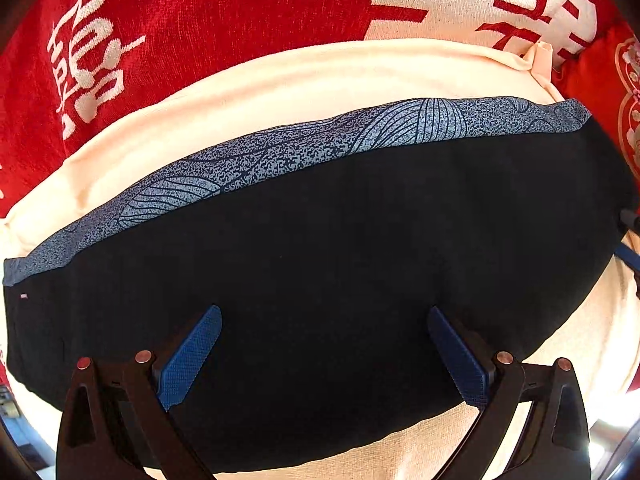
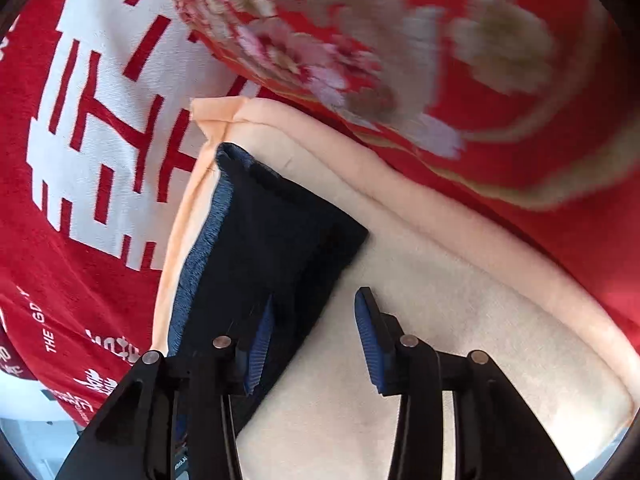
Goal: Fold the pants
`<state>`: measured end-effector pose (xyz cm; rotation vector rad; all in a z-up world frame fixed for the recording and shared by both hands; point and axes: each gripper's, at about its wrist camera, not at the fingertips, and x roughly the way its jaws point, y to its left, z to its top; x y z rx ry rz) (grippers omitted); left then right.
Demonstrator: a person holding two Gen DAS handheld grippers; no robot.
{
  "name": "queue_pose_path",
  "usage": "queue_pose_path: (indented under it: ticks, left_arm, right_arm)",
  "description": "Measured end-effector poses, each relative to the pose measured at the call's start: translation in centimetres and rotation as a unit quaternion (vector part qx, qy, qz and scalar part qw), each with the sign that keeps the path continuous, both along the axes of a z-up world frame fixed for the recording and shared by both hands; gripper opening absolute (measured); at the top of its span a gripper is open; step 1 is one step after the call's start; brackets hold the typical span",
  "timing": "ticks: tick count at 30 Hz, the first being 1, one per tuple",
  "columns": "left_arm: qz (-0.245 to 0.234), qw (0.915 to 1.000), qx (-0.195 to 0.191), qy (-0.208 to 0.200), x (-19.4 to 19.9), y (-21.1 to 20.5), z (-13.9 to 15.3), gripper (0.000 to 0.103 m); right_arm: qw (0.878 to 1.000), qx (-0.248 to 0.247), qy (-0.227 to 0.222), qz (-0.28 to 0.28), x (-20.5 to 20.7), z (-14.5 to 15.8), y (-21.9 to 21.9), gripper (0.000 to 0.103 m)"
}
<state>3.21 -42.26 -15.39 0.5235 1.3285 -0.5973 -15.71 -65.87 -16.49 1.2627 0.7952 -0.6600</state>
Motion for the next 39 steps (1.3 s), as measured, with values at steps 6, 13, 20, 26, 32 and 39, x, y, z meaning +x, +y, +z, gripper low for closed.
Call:
queue_pose_path:
  ticks: [6,13,20,26,32,39]
  left_arm:
    - [-0.001,1.0,0.002,0.001,-0.3,-1.4,-0.9,0.103]
    - [0.005,1.0,0.001,0.009,0.3,-1.4,-1.2,0.103]
    - [0.015,0.9998,0.003,0.011,1.5,-1.5,-2.1,0.103]
    - [0.017,0.9998,-0.005,0.011,2.0,-1.2,-2.6,0.103]
    - [0.02,0.9997,-0.006,0.013,2.3,-0.9,-2.9,0.103]
    - [0.018,0.9996,-0.001,0.021,2.9,-0.6,-3.2,0.103]
  right_arm:
    - [0.995,-0.063,0.05,0.054,2.3,2.5,0.2,0.016]
    - [0.997,-0.026,0.056,0.041,0.5,2.7,1.1,0.026]
    - [0.982,-0.052,0.011,0.181,8.7,4.8,5.2,0.026]
    - [0.96,-0.066,0.015,0.271,18.7,0.8,4.8,0.026]
    - [0.967,-0.125,0.102,0.198,18.0,0.6,0.0,0.024]
    - [0.979,-0.047,0.04,0.193,11.3,2.5,1.5,0.044]
